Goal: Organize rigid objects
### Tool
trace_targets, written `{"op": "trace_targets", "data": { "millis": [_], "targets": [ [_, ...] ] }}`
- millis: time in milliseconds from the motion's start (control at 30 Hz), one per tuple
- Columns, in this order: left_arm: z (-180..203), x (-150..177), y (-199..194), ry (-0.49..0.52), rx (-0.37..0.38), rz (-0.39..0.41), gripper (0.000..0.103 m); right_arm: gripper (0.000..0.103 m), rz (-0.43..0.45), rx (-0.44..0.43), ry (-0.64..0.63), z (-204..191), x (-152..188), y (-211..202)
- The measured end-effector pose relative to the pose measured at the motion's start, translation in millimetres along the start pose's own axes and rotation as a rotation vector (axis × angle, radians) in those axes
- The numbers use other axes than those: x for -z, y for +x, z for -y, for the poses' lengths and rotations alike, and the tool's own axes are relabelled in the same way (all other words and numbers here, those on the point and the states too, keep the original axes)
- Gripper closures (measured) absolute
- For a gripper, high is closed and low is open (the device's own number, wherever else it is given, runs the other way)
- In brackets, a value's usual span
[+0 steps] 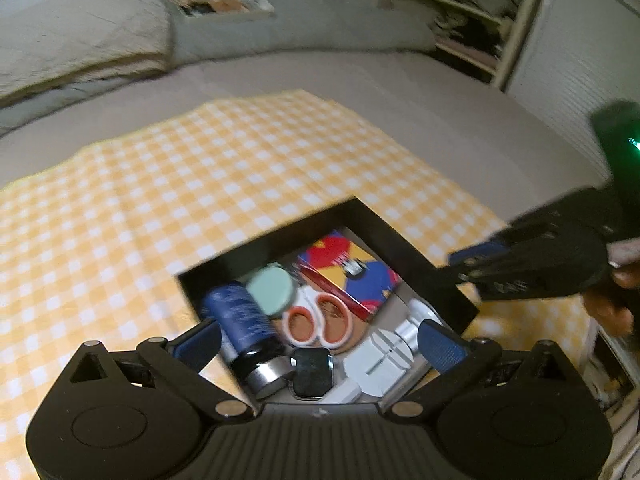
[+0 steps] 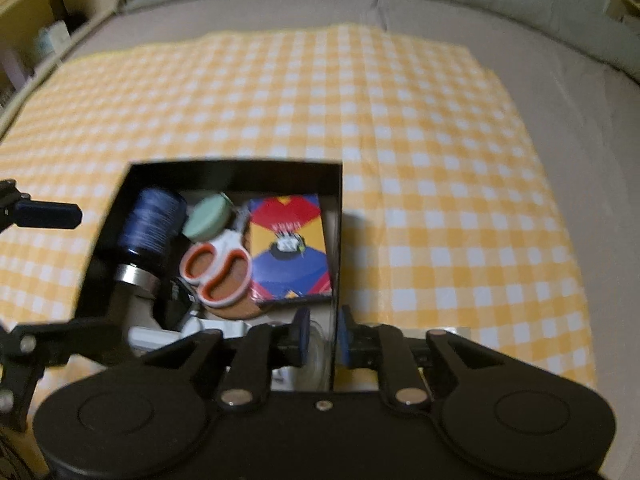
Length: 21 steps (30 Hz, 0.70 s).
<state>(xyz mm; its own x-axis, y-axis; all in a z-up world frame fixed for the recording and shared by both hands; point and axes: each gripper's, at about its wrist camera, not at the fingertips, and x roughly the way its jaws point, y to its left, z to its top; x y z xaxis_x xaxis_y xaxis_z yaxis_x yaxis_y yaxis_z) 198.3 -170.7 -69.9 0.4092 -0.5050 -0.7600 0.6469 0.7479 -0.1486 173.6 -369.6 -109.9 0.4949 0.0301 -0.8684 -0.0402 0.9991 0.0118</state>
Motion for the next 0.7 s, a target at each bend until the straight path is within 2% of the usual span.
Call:
{"op": "trace_targets", "data": {
  "millis": [100, 233, 367, 533, 700],
  "targets": [
    [-2, 2, -22, -0.049, -0.056, 0.046, 0.000, 0.073, 0.067, 0.008, -0.001, -4, 4, -25],
    [-3, 9, -56, -0.116, -0.088, 0.122, 0.000, 0.063, 0.166, 0.002, 0.011, -7, 18, -62],
    [5, 18, -88, -0.134, -0.151, 0.187, 0.000, 0.048, 0.262, -0.001, 0.016, -11, 34, -95],
    [18, 37, -120, -0.136, -0.244, 0.251, 0.000, 0.036, 0.367, 0.034, 0.023, -18, 51, -123],
    [22, 58, -140, -0.171, -0.277, 0.288, 0.000, 0.021, 0.456, 0.027, 0.016, -31, 73, -147]
  ]
}}
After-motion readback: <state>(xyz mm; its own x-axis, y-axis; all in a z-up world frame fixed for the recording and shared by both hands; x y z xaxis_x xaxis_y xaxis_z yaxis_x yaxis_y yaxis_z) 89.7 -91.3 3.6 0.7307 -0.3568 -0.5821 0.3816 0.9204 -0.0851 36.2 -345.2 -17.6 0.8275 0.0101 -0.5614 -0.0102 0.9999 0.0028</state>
